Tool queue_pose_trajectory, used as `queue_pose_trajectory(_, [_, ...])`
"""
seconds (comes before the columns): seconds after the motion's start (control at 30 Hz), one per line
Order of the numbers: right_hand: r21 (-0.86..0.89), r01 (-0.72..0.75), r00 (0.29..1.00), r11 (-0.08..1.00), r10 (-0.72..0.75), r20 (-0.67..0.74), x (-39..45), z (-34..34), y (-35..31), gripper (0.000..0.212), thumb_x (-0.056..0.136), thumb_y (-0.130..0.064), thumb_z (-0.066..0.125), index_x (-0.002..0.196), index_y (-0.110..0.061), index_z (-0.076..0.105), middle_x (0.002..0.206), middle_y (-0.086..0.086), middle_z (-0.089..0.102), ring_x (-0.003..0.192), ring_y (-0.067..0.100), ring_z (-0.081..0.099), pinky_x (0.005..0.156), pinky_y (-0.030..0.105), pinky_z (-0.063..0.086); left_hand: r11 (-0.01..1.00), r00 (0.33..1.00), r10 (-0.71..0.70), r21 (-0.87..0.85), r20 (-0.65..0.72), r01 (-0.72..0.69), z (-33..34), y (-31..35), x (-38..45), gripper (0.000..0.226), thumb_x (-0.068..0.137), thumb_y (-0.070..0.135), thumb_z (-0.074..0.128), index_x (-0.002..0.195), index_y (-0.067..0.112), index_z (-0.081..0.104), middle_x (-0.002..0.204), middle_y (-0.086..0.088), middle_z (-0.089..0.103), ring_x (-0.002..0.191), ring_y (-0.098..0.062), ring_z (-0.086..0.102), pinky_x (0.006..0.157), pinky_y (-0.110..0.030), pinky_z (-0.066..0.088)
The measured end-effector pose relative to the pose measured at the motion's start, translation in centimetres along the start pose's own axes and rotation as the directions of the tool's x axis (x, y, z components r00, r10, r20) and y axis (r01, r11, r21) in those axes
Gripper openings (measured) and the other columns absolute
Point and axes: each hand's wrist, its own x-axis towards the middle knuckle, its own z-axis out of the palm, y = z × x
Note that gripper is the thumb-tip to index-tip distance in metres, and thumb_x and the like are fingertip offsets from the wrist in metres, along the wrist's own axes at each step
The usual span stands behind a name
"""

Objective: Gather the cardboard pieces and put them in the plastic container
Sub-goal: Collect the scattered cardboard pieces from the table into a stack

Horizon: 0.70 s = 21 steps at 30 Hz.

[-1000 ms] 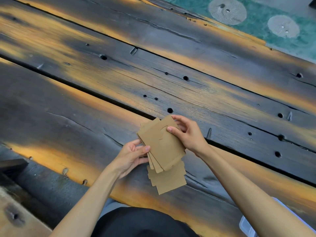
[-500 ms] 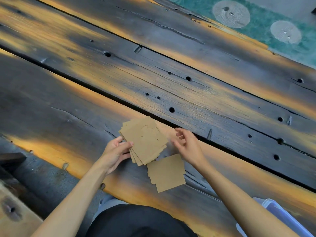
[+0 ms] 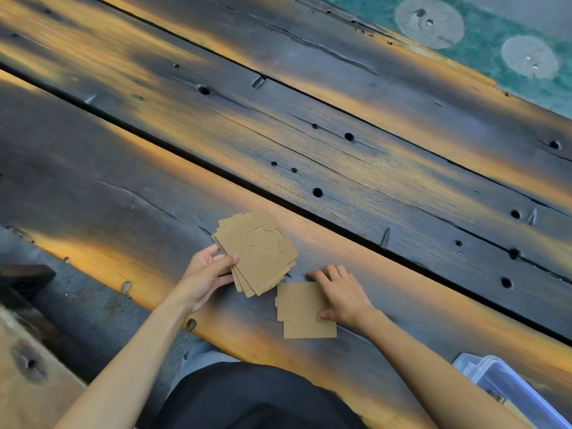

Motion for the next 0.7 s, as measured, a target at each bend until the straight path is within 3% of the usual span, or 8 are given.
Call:
queue_pose_trajectory(0.17, [0.068,-0.007,1.0,0.998,0.006,0.022,-0.2,-0.2,0.7,0.087,0.058,-0.051,0.09,0.129,-0.027,0.046,0.118,-0.001,0.042,0.109,0.023,0.043,0.08,0.033,0.039,1.0,0.999,0.018,-0.001,-0.03,-0.018,0.0,-0.7,-0.5,0.033,0.098,0.004,0.06,0.13,0.01,0.062,0.114,-0.018,0.077,0.106,-0.032,0.074,0.085,-0.04,0.063])
queue_pose_trajectory(0.27, [0.168,-0.021,1.0,0.986,0.017,0.027,-1.0,-0.2,1.2,0.071,0.064,-0.049,0.086,0.12,-0.029,0.047,0.108,-0.007,0.033,0.094,0.022,0.05,0.07,0.036,0.048,0.999,0.998,0.035,-0.002,-0.057,-0.035,-0.2,-1.0,-0.9,0.031,0.098,0.004,0.061,0.128,0.011,0.064,0.112,-0.018,0.078,0.105,-0.031,0.075,0.082,-0.039,0.063])
queue_pose_trajectory(0.37, [0.242,-0.026,0.998,0.97,0.04,-0.054,-2.3,-0.7,1.9,0.052,0.075,-0.047,0.081,0.116,-0.027,0.055,0.103,-0.009,0.035,0.084,0.017,0.049,0.065,0.033,0.043,0.999,0.996,0.04,-0.021,-0.082,-0.042,-0.4,-1.3,-1.2,0.031,0.097,0.004,0.061,0.127,0.011,0.064,0.112,-0.017,0.078,0.104,-0.031,0.075,0.081,-0.037,0.063])
queue_pose_trajectory(0.43, [0.32,0.0,0.985,0.947,0.056,-0.165,-3.3,-1.5,2.1,0.037,0.084,-0.039,0.077,0.117,-0.026,0.065,0.099,-0.009,0.045,0.084,0.013,0.051,0.068,0.033,0.047,0.998,0.994,0.042,-0.04,-0.097,-0.046,-0.4,-1.3,-1.3,0.03,0.097,0.003,0.061,0.126,0.012,0.064,0.112,-0.016,0.078,0.104,-0.031,0.075,0.079,-0.036,0.063])
queue_pose_trajectory(0.5, [0.423,0.041,0.943,0.905,0.105,-0.315,-4.2,-2.6,2.1,0.023,0.09,-0.028,0.075,0.113,-0.025,0.073,0.092,-0.016,0.055,0.077,0.004,0.054,0.07,0.028,0.049,0.997,0.992,0.046,-0.057,-0.116,-0.053,-0.4,-1.2,-1.5,0.03,0.097,0.003,0.061,0.125,0.013,0.065,0.113,-0.015,0.078,0.104,-0.031,0.075,0.079,-0.036,0.063])
queue_pose_trajectory(0.6, [0.547,0.079,0.841,0.834,0.239,-0.486,-4.7,-4.9,1.0,0.017,0.093,-0.015,0.071,0.109,-0.021,0.077,0.088,-0.02,0.059,0.078,0.004,0.058,0.067,0.012,0.04,0.994,0.991,0.061,-0.082,-0.123,-0.071,0.2,-1.1,-1.8,0.03,0.098,0.004,0.06,0.126,0.014,0.064,0.114,-0.014,0.078,0.105,-0.03,0.075,0.08,-0.036,0.063])
queue_pose_trajectory(0.7, [0.525,0.161,0.734,0.836,0.253,-0.63,-3.9,-7.3,-1.8,0.034,0.098,-0.011,0.062,0.131,-0.019,0.07,0.097,-0.013,0.06,0.089,0.009,0.056,0.075,0.023,0.042,0.994,0.993,0.078,-0.074,-0.087,-0.084,1.6,-1.1,-2.3,0.032,0.099,0.006,0.061,0.129,0.014,0.062,0.117,-0.013,0.077,0.108,-0.029,0.074,0.082,-0.036,0.063])
